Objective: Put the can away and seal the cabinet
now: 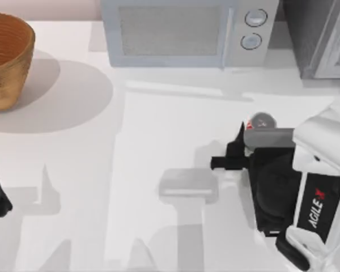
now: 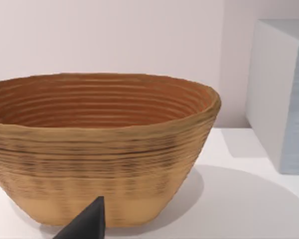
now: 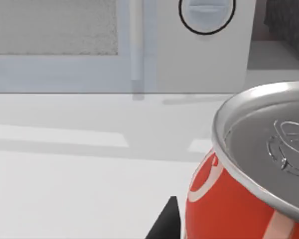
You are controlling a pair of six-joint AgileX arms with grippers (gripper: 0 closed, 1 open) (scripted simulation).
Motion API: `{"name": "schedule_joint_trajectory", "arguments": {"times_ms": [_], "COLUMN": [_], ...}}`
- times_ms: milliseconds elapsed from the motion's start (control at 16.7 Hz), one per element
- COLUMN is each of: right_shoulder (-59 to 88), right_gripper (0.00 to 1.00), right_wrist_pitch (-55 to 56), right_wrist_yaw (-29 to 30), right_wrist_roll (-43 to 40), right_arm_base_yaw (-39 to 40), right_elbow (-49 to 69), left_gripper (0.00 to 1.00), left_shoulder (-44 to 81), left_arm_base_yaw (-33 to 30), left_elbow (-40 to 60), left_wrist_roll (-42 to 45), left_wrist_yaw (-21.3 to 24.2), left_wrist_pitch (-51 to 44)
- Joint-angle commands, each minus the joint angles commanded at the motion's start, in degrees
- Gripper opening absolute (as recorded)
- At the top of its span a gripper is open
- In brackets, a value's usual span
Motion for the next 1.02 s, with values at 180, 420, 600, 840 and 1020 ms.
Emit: {"name": "schedule_joint_trajectory", "arguments": {"times_ms": [180,420,600,840,1020], "right_shoulder": [-0.9,-9.5,-20.7,-34.6,-39.3], "right_gripper": [0.00,0.00,0.00,0.00,0.00], "right_wrist_pitch": [-0.8,-9.5,-21.7,-36.3,-41.0], "right_wrist_yaw": [0.0,0.1,0.0,-0.3,-0.4], "right_wrist_roll": [0.2,0.9,0.8,0.5,0.3], "right_arm_base_yaw": [0.0,-0.2,-0.2,0.0,0.2], "right_elbow": [0.0,0.3,0.7,1.3,1.6], "left_gripper": [1.00,1.00,1.00,1.00,1.00], "left_shoulder": [0.0,0.0,0.0,0.0,0.0], "left_arm_base_yaw": [0.0,0.0,0.0,0.0,0.0], "left_elbow": [0.0,0.0,0.0,0.0,0.0], "left_wrist_roll": [0.0,0.0,0.0,0.0,0.0], "left_wrist_yaw": [0.0,0.0,0.0,0.0,0.0], "left_wrist_pitch": [0.0,0.0,0.0,0.0,0.0]}}
